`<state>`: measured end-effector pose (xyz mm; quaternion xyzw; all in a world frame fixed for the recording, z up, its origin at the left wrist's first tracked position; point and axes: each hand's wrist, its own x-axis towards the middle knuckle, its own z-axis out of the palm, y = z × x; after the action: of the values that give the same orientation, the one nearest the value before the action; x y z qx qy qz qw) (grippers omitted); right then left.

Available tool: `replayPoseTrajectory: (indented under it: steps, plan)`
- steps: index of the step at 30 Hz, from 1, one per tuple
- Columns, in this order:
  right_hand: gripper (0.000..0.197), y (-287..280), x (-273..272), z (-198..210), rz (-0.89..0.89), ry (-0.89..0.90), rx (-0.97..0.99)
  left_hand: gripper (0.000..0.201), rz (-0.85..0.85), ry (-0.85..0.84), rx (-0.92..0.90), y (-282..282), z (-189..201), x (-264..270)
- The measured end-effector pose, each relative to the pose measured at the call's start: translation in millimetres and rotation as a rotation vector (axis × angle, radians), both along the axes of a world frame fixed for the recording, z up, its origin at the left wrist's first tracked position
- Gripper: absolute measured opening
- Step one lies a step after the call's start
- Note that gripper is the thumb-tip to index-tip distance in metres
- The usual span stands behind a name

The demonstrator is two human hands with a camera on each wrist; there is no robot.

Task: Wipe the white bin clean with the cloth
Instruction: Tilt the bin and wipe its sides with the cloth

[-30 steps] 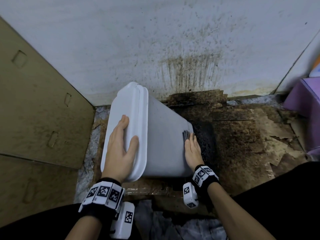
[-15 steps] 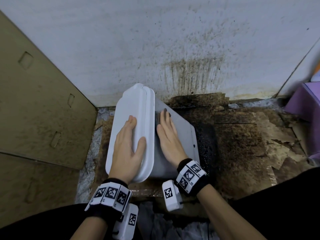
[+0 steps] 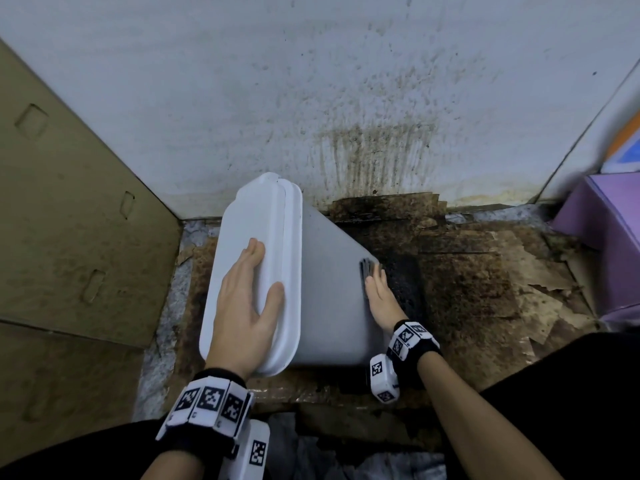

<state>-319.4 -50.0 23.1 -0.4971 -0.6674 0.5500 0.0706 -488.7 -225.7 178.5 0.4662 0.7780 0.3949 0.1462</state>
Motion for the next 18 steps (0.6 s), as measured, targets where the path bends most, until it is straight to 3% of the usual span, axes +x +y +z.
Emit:
replayPoseTrajectory:
  steps: [6, 18]
  plan:
    - [0.058, -2.7, -14.2, 15.7, -0.085, 0.035, -0.02, 0.066, 0.001, 0.01, -0.006, 1.2, 1.2, 0.5]
    - [0.054, -15.8, -68.7, 103.8, 0.119, 0.394, 0.176, 0.066, -0.014, 0.065, -0.021, 5.8, 1.6, 5.3]
